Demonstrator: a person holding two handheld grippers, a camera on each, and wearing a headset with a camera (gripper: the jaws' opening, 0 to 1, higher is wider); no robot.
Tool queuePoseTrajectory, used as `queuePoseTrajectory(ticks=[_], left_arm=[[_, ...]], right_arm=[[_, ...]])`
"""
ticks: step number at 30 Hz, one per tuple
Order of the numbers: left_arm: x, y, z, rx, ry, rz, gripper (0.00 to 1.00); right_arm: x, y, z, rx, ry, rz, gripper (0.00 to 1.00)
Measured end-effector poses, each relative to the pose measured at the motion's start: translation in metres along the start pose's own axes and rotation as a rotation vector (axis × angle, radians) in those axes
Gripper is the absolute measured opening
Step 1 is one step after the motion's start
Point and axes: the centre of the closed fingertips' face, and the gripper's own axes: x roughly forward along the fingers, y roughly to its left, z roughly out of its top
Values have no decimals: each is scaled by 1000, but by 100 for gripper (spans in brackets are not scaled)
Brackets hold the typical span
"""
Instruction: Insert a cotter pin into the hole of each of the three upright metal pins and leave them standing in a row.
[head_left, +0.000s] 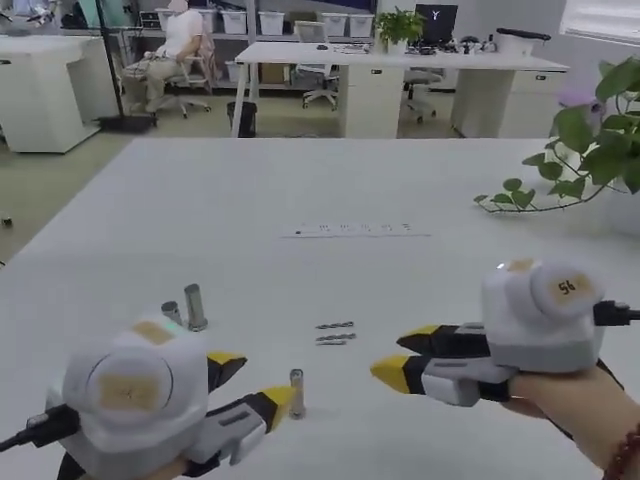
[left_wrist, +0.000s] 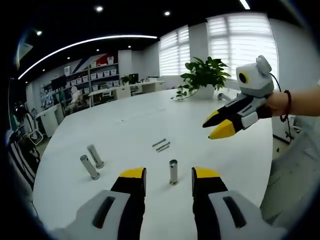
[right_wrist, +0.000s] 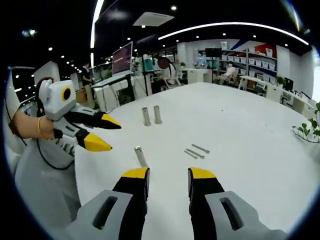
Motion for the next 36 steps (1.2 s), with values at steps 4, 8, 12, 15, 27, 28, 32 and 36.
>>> queuePoseTrajectory(ticks=[4, 8, 12, 15, 27, 28, 32, 36], left_arm=[[-2, -2, -2, 1, 0, 3, 35], [-5, -4, -4, 23, 13, 12, 35], [-8, -8, -3, 14, 5, 11, 35], [-10, -9, -2, 18, 3, 8, 35], [-18, -9, 0, 9, -4, 9, 35], [-19, -9, 0, 8, -4, 5, 34], [-21, -11, -2, 14, 1, 2, 34], [-23, -12, -3, 51, 11, 6, 33]], right_arm=[[12, -5, -1, -20, 24, 21, 31], [25, -9, -2, -47, 49, 42, 28], [39, -16, -6, -54, 85, 57, 27], [50, -22, -8, -57, 114, 69, 26], [79, -40, -12, -150, 223, 101, 20], [81, -41, -13, -160, 233, 104, 20], [87, -42, -14, -175, 249, 115, 18], [95, -43, -17, -197, 275, 127, 18]])
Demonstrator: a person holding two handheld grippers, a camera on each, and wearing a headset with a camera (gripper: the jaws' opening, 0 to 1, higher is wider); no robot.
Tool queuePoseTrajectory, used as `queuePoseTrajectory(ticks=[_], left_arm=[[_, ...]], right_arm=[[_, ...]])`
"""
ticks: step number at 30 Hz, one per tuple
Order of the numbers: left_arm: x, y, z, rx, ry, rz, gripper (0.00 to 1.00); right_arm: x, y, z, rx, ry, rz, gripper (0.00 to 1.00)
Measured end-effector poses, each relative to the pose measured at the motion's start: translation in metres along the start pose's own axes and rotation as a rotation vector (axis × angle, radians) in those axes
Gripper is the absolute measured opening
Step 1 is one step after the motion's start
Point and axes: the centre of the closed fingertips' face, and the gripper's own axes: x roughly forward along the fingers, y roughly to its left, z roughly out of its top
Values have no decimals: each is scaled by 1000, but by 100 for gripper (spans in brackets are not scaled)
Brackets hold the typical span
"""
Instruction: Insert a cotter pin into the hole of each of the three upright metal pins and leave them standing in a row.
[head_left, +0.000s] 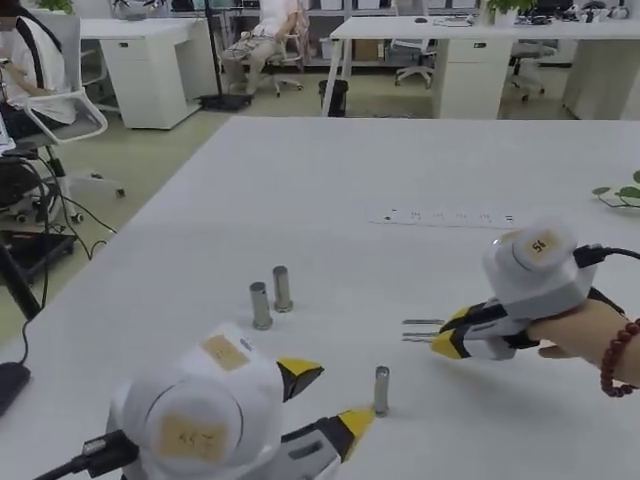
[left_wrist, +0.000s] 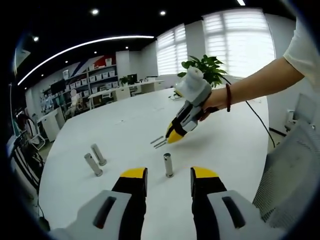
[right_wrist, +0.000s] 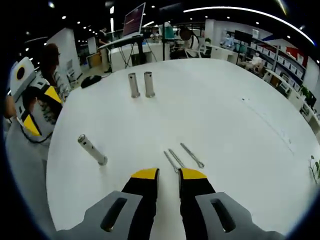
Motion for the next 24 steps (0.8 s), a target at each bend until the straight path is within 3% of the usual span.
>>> queuePoseTrajectory(ticks=[3, 6, 17, 20, 23, 24], left_arm=[[-2, 1, 3, 33, -10, 11, 32], [-2, 1, 4, 14, -20, 2, 33], [1, 6, -9, 2, 21, 2, 35], [1, 7, -11, -3, 27, 3, 35], [1, 8, -13, -13, 31, -3, 35], [1, 8, -13, -15, 32, -2, 35]], right_arm=[[5, -1, -1, 0, 20, 8, 18], [8, 0, -3, -12, 34, 17, 18], [13, -7, -3, -67, 103, 33, 16], [13, -5, -2, -78, 100, 43, 16], [15, -3, -7, -112, 141, 62, 15], [16, -3, -4, -110, 123, 60, 14]])
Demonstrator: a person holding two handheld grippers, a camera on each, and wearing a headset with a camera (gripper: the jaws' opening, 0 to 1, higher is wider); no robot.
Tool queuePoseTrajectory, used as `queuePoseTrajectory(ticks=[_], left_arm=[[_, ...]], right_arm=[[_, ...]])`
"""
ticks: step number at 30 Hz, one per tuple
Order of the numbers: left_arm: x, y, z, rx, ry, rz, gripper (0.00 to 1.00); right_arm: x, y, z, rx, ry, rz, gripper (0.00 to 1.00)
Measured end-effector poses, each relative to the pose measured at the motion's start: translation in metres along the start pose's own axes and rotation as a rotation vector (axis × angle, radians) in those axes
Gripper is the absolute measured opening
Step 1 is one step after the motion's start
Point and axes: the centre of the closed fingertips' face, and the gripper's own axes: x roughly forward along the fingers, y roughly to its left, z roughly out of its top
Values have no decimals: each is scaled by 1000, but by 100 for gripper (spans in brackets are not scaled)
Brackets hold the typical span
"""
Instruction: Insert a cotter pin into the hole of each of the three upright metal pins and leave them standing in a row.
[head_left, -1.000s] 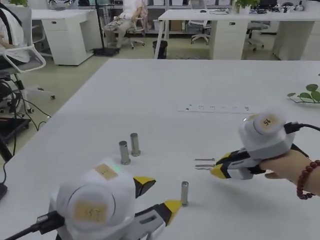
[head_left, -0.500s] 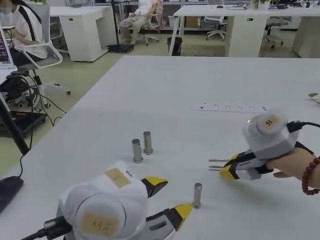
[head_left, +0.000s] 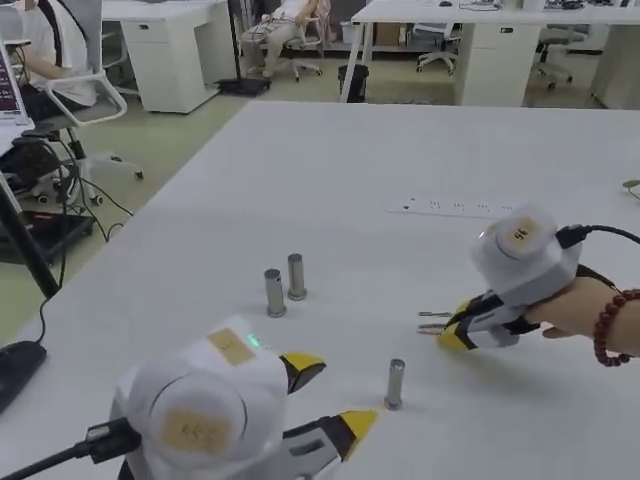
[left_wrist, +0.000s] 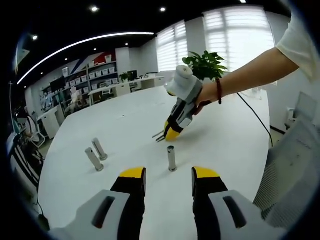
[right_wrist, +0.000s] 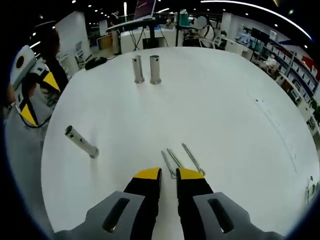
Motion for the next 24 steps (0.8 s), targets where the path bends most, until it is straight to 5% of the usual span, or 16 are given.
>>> queuePoseTrajectory(ticks=[9, 14, 24], left_arm=[[-1, 0, -2, 7, 13, -8, 35], [-1, 0, -4, 9, 18, -11, 35], [0, 1, -5, 9, 31, -22, 34]], right_arm=[[1, -4, 0, -37, 98, 31, 8], [1, -1, 0, -155, 159, 35, 6], [2, -1, -1, -177, 178, 38, 2]])
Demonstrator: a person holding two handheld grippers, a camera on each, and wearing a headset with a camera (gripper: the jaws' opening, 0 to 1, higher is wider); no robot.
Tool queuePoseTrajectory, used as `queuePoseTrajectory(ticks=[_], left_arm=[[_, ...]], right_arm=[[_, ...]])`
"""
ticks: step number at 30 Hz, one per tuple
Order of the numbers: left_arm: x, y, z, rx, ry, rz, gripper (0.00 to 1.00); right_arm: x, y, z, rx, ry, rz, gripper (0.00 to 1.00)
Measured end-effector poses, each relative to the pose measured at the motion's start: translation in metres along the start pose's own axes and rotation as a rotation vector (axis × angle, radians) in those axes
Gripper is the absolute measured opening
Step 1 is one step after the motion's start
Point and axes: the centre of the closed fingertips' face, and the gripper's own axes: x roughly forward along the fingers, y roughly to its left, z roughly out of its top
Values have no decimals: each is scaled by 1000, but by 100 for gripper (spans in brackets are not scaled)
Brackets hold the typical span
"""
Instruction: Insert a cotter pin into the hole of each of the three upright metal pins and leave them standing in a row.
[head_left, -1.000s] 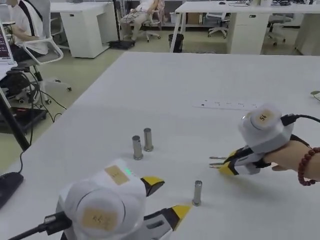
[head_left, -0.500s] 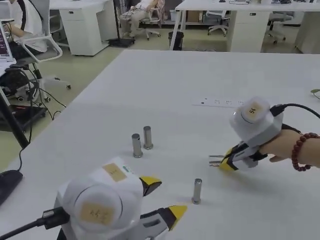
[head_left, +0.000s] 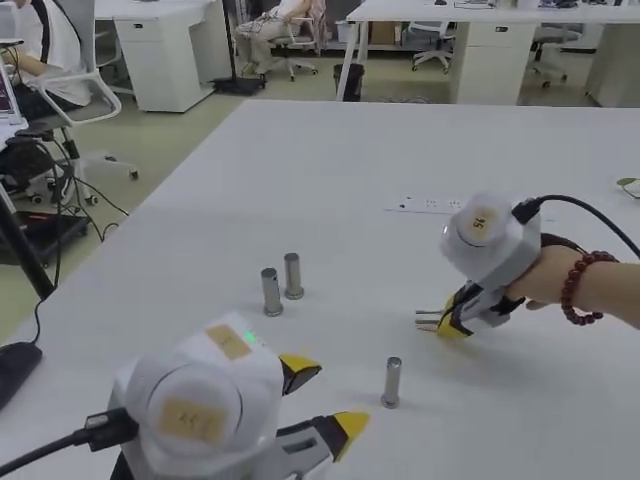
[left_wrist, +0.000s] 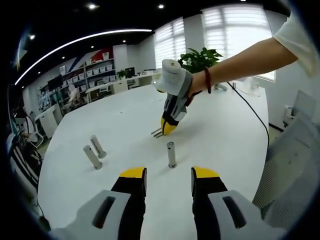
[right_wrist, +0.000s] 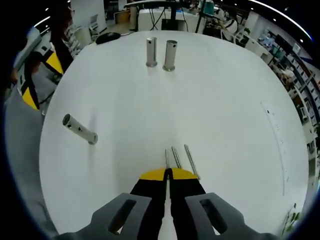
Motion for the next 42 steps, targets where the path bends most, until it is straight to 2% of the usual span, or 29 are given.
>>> queuePoseTrajectory(ticks=[7, 11, 15, 20, 23, 28, 38, 42], left_arm=[[1, 2, 1, 4, 7, -5, 34], [2, 6, 5, -2, -3, -10, 34], [4, 10, 13, -10, -15, -19, 33], [9, 13, 22, -49, -33, -40, 32], [12, 14, 27, -64, -37, -54, 30], [17, 12, 35, -118, -56, -93, 28], [26, 5, 42, -137, -33, -143, 25], [27, -2, 48, -150, -44, -180, 23]], right_arm=[[-1, 3, 0, -23, -17, -25, 1], [-4, 1, 0, -32, -36, -46, 1], [-15, -2, 6, -52, -79, -81, 1], [-33, 4, 16, -101, -138, -112, 1], [-46, 11, 24, -145, -175, -129, 1], [-63, 26, 30, -186, -203, -152, 1], [-95, 60, 46, -240, -292, -167, 1], [-104, 74, 54, -270, -327, -172, 1]])
